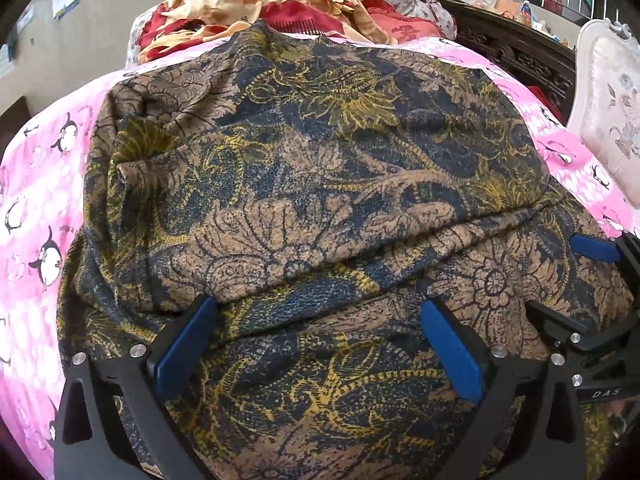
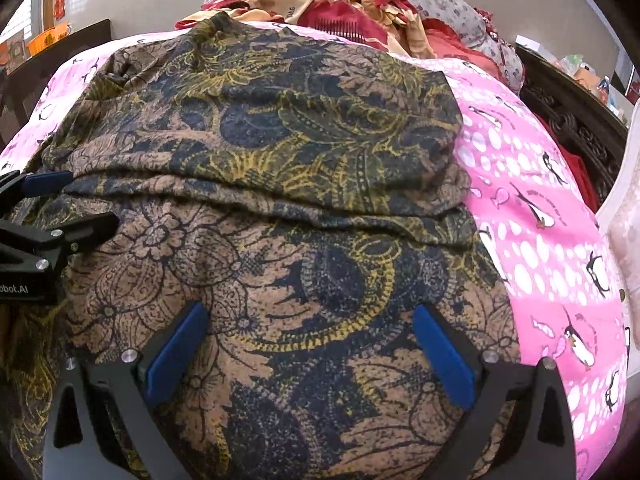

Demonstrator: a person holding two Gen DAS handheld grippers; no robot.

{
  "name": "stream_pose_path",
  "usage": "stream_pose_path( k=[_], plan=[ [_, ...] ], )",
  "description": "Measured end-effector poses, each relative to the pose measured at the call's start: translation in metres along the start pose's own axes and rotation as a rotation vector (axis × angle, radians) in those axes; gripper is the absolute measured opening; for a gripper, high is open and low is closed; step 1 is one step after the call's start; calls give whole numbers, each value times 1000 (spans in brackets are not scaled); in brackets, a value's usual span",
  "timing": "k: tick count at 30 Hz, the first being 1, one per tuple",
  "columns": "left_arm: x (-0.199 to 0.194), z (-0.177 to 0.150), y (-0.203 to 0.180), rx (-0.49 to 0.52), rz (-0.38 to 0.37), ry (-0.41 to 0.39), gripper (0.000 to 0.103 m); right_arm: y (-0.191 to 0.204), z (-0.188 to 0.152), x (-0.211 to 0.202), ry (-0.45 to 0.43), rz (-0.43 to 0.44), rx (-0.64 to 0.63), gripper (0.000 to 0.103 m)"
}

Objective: Fold small clothes

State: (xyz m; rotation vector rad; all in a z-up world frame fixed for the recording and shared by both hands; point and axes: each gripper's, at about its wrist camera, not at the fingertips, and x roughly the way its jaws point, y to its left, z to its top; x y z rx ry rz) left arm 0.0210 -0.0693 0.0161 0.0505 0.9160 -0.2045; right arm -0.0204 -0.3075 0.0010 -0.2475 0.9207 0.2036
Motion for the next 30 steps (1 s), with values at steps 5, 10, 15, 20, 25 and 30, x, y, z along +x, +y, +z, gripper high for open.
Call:
stream_pose_path(
  k=[5,10,15,20,25,30],
  plan=[
    [0,0,0,0,0,-1,87,-1,0,0,-2,0,-1,103],
    [-1,0,0,0,-1,-3,87,0,0,0,-2,0,-1,103],
    [-1,0,0,-2,-3,-6,87,0,0,0,-2,0,-1,103],
    [-2,-1,0,-3,-5,-8,87,-1,-1,0,-3,1,-1,103],
    [-2,-1,0,-3,-5,-9,87,-1,-1,0,-3,2,-1,103],
    [-2,-1,0,-3,-5,-9,87,-1,-1,0,-3,1,-2,103]
  ],
)
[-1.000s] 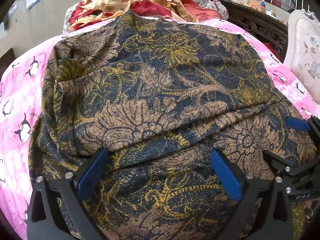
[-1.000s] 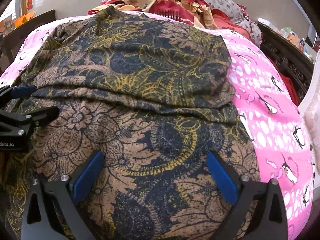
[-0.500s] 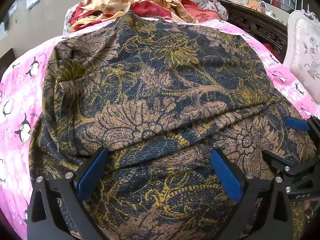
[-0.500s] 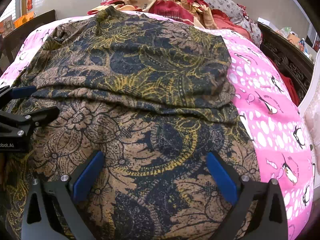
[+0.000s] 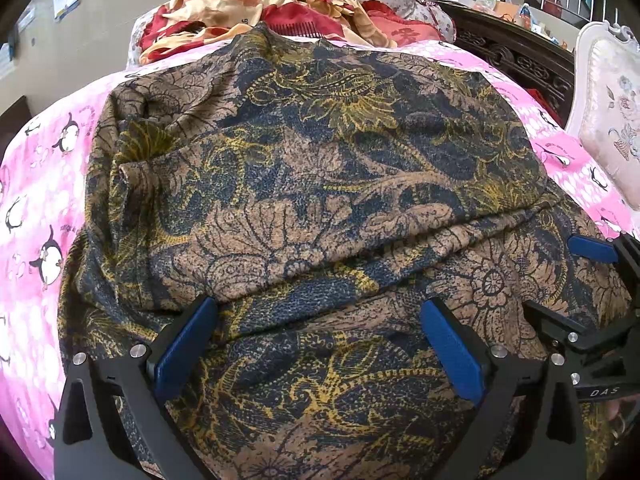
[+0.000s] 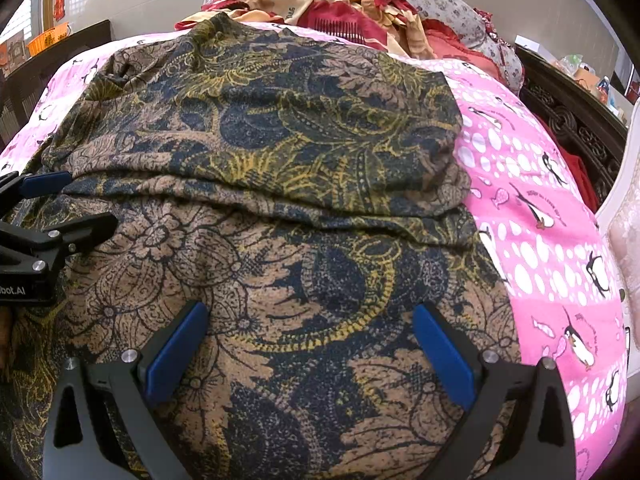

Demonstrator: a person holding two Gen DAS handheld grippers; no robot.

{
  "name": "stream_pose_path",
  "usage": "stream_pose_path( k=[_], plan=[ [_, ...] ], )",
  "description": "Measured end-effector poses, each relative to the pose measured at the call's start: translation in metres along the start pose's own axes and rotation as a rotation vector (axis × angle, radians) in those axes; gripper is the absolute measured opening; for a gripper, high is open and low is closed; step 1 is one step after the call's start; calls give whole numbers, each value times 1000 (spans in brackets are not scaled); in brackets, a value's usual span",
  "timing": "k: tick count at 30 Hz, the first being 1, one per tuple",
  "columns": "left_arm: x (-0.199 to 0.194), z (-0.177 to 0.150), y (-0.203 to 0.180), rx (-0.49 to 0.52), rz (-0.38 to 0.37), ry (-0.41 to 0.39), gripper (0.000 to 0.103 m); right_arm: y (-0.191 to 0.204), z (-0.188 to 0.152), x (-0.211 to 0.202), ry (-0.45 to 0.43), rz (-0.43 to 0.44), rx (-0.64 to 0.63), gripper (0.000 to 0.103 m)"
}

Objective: Fold small clothes

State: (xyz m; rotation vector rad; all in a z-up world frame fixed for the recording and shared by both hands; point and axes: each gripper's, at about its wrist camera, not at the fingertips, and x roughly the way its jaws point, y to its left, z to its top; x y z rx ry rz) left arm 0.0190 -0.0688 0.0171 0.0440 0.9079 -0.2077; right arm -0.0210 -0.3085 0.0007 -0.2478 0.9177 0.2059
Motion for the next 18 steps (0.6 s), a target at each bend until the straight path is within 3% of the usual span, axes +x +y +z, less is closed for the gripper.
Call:
stream_pose_path(
  k=[14,18],
  plan=[
    [-3,-1,0,-1,-2,0,87,-1,0,-3,8,12,1,103],
    [-21,-16,4,34,-12,89,86,-7,-14,-23,79,50,-78,103]
  ],
)
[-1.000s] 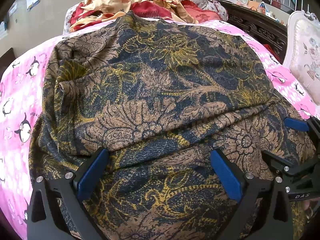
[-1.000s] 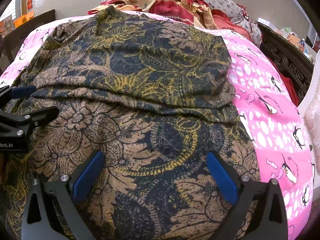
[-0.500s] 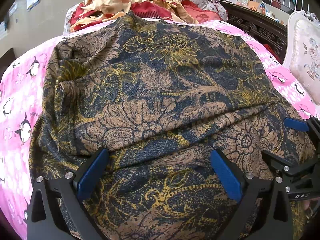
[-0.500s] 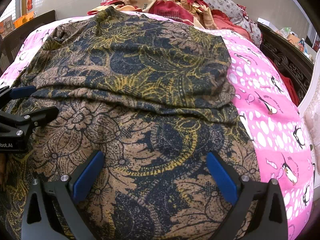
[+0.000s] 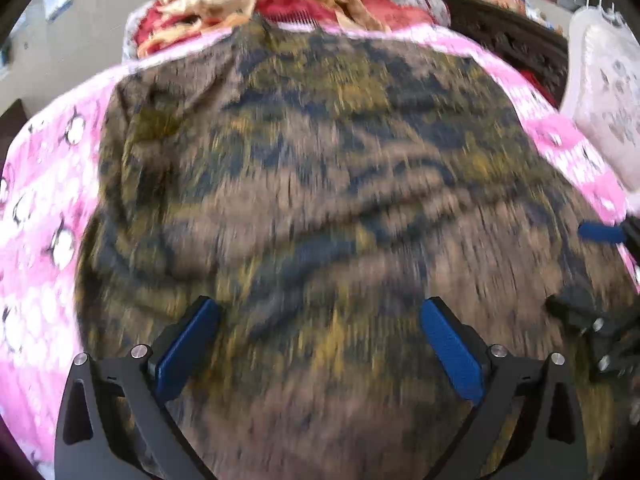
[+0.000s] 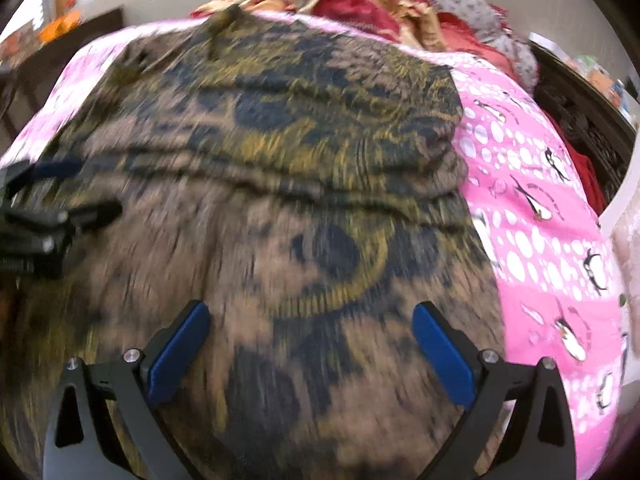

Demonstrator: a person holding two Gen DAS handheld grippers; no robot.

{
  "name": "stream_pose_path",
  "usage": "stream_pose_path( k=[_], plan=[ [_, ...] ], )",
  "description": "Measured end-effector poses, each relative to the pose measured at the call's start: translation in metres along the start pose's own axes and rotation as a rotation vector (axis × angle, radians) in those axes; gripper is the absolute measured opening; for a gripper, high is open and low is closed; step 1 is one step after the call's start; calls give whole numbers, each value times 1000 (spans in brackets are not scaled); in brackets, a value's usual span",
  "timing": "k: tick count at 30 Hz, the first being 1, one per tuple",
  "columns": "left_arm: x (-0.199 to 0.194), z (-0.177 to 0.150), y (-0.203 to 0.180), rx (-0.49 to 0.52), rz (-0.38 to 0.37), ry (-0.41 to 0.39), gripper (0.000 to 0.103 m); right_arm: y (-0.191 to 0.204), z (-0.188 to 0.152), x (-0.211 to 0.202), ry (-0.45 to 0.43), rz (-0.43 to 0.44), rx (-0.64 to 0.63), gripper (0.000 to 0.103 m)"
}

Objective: Fold small clothes

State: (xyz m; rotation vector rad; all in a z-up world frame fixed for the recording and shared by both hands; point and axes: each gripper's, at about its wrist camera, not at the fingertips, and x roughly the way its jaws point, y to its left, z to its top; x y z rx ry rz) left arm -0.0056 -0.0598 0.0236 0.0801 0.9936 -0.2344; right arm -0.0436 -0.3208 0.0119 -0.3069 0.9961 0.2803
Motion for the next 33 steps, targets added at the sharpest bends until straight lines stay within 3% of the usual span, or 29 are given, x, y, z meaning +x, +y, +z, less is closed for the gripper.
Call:
stream_pose_path(
  k=[4,8,10,16,19,24,33],
  plan=[
    [-39,-40,21,-19,-27,39,77,-13,-45,-28,13,42,-34,103],
    [-79,-82,46,-69,2,23,77,-25,-80,-44,-130,82,12,103],
    [-94,-102,61,-122,45,9,77,-25,-87,-45,-185,77,23,103],
    [-113,-145,98,-292,110,-14,76,-23,-86,-46,-212,71,30,103],
    [-117,-155,98,-295,102,-45,76,-24,-90,-46,-215,68,30,103],
    [-111,-157,92,-239,123,-45,76,-25,-91,-46,-215,70,29,103],
    [-107,-158,91,-235,129,-46,80,-24,-91,-46,-216,70,30,103]
  ],
)
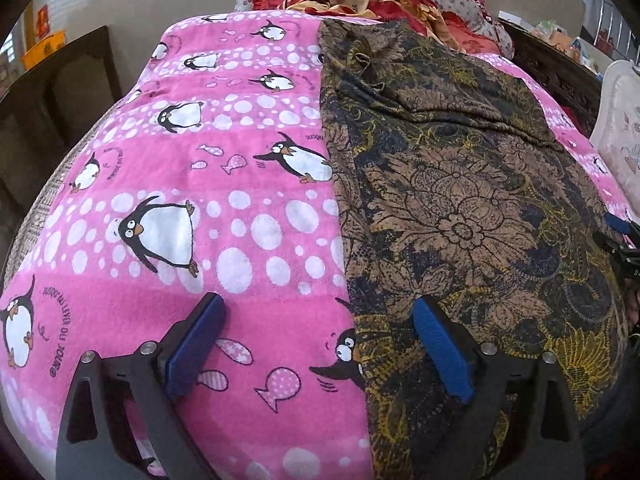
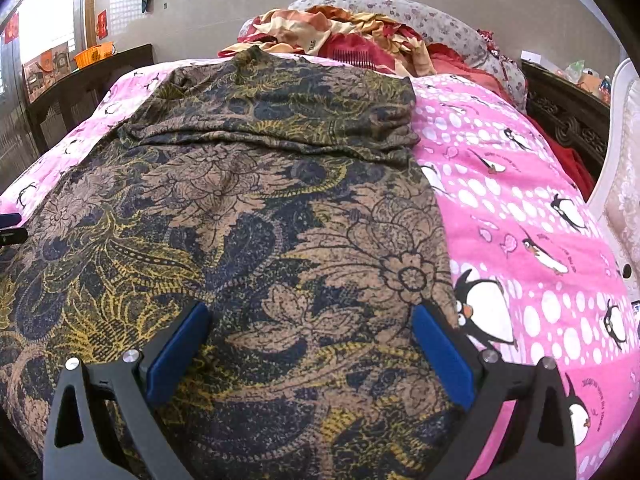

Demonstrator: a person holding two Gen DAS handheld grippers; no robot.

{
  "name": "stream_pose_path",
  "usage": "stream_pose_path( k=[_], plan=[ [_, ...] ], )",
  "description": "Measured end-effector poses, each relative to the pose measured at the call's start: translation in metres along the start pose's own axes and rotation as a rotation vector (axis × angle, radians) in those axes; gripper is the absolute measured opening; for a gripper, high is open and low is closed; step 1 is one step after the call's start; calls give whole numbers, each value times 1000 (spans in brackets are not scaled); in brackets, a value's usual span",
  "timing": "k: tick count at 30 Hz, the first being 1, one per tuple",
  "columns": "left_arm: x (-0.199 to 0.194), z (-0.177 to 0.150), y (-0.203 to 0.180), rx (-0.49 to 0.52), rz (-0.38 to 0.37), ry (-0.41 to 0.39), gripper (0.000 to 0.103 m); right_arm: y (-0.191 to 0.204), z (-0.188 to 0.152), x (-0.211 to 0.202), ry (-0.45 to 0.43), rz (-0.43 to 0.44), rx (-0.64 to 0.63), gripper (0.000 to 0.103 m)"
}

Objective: Fold small clothes

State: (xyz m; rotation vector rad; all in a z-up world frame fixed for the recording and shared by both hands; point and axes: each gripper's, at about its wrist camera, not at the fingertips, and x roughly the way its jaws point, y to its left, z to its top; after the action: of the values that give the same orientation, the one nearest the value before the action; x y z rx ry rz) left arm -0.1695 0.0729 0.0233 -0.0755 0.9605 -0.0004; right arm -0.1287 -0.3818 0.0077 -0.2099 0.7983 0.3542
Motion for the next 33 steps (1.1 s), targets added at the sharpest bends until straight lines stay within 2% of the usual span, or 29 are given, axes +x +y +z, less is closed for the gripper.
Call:
stream_pose_path(
  k=[33],
  plan=[
    [-3,-4,1,0,-18,-8,80,-1,-2,-1,-2,3,1,103]
  ],
)
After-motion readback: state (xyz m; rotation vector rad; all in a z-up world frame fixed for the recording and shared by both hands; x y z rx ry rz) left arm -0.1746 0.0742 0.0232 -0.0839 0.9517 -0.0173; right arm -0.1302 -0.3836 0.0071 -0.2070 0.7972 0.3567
